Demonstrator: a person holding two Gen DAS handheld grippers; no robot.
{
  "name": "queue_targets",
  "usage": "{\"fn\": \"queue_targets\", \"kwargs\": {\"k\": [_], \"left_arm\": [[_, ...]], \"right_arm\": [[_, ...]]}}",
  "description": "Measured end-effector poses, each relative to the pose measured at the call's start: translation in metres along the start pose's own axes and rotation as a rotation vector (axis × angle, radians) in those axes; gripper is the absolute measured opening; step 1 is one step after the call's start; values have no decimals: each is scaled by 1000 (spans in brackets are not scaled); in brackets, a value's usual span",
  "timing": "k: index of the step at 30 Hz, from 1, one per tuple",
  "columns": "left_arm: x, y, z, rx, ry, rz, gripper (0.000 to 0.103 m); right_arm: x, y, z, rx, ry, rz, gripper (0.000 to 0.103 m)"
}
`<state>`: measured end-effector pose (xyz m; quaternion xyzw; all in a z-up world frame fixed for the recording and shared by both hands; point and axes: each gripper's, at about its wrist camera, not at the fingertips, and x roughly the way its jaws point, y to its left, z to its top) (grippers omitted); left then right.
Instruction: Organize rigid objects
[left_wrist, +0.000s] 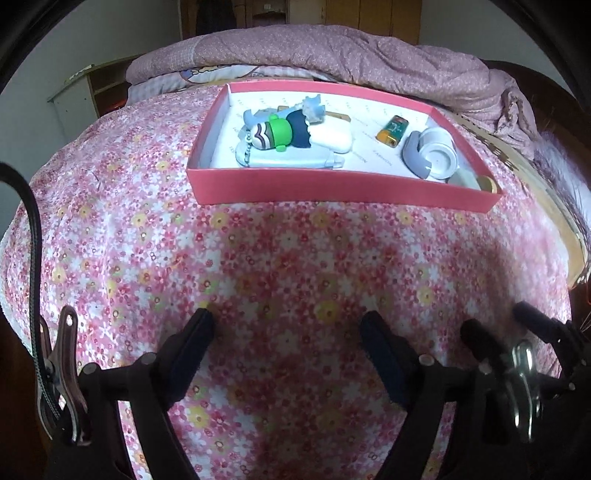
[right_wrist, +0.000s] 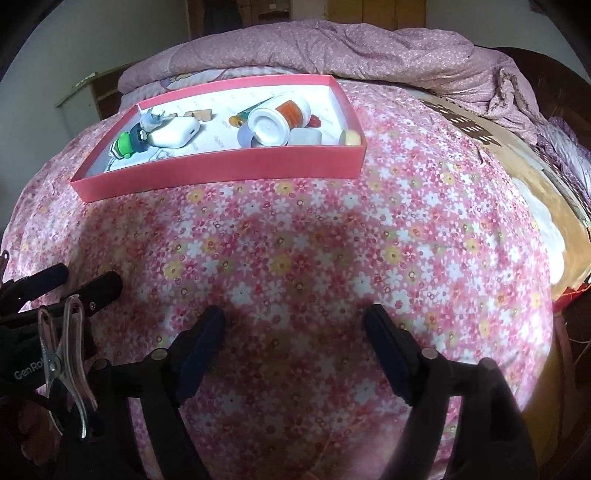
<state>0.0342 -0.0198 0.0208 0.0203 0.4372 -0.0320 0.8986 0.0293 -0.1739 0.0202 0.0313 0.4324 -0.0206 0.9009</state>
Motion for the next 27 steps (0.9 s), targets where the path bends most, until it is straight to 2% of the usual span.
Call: {"fn": "queue_targets", "kwargs": {"k": [27], "left_arm": [[2,-3,-1,-5,-1,23,89]], "right_arm": [[-1,1,-2,2,-23,-3,86]]}}
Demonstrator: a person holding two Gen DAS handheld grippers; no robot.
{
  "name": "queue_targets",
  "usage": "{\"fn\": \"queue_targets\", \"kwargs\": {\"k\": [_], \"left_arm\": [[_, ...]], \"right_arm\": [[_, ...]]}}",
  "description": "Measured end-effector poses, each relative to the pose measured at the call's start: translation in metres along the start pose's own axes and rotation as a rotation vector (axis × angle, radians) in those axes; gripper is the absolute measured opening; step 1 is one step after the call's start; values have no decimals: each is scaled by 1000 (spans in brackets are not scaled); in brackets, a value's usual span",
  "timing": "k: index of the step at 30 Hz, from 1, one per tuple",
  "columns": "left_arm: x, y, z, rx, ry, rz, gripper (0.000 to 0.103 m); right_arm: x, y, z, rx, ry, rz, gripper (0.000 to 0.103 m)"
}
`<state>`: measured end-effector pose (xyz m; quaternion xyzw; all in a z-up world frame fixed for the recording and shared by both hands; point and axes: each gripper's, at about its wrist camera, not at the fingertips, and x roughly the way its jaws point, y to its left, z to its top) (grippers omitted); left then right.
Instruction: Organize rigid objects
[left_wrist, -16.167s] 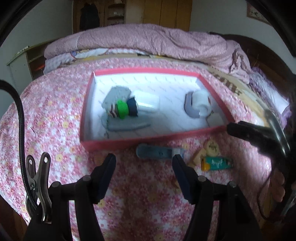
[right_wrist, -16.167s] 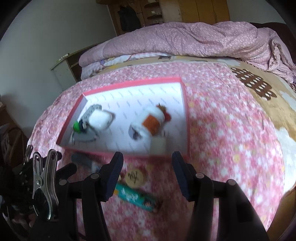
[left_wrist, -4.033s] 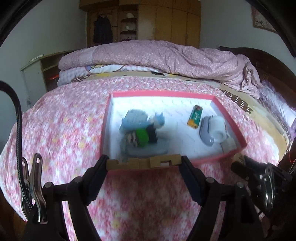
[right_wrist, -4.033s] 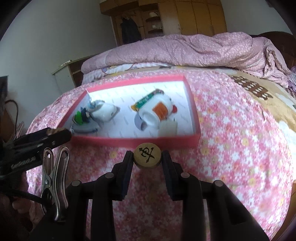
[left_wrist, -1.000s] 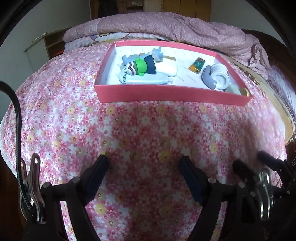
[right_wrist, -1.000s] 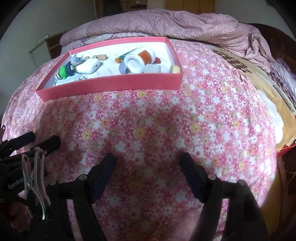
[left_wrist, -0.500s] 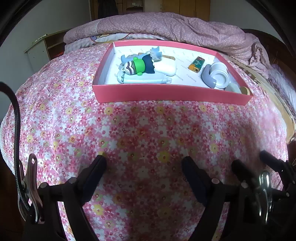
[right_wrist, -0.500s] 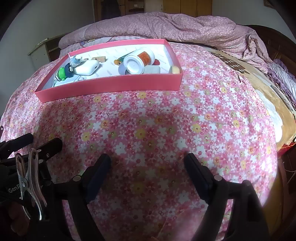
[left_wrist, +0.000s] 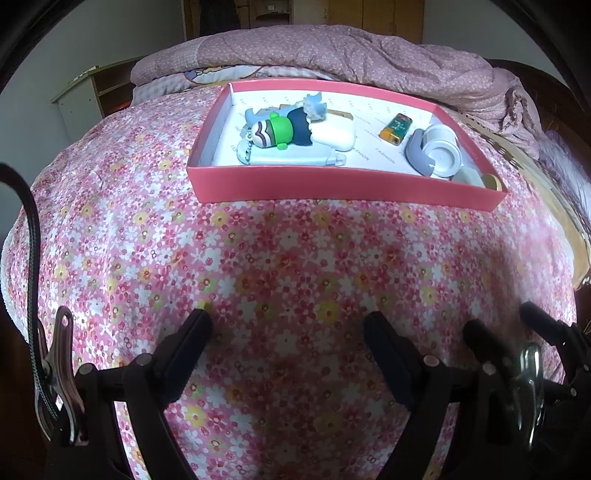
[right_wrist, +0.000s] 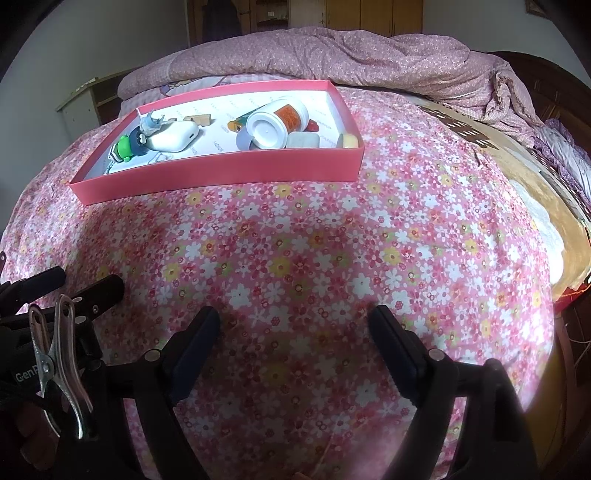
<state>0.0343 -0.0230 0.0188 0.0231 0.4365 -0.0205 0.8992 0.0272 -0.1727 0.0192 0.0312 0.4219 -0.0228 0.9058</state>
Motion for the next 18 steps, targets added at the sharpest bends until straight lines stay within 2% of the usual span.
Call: {"fn": "queue_targets", "kwargs": {"k": [18], "left_arm": [[1,1,-1,-21,0,17,92]], "right_arm": [[0,1,-2,-2,-1,-2,87]]}}
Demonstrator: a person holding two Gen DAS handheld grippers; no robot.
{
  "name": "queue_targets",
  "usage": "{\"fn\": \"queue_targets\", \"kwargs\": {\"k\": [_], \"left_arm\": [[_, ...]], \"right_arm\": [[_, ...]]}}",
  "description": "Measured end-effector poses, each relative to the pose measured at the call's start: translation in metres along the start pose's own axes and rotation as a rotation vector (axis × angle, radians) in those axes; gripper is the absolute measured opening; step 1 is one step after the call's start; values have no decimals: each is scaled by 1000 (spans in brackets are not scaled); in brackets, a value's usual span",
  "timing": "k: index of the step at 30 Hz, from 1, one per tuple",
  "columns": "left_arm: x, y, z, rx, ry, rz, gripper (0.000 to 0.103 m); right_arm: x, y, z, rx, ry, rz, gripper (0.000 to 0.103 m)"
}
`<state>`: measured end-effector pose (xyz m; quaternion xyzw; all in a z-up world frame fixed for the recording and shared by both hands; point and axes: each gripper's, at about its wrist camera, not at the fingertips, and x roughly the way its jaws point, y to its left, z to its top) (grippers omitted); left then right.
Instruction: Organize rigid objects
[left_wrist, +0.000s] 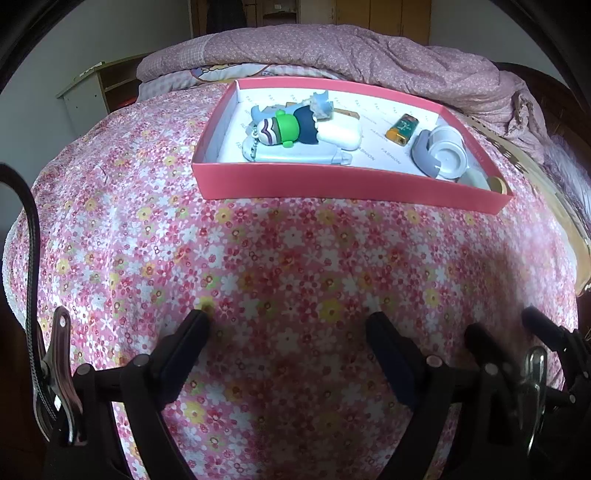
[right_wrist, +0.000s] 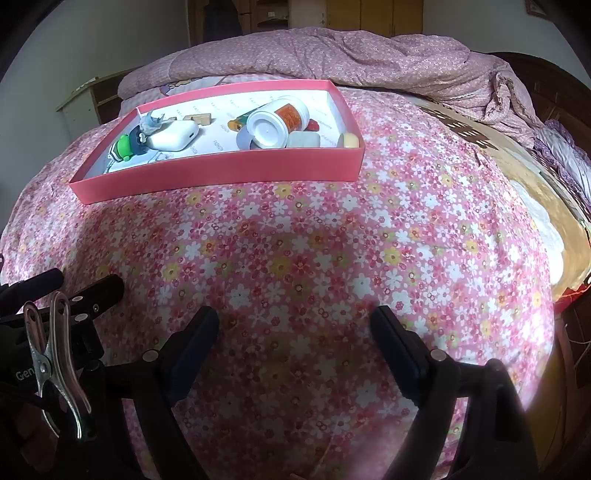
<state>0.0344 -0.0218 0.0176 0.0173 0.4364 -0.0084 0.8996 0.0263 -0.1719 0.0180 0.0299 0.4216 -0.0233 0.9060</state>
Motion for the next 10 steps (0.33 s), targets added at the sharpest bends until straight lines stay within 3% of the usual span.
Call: {"fn": "queue_targets", "kwargs": {"k": [10], "left_arm": [[0,1,-2,-2,-10,10,94]], "right_arm": [[0,0,0,-2,-2,-1,88]]}}
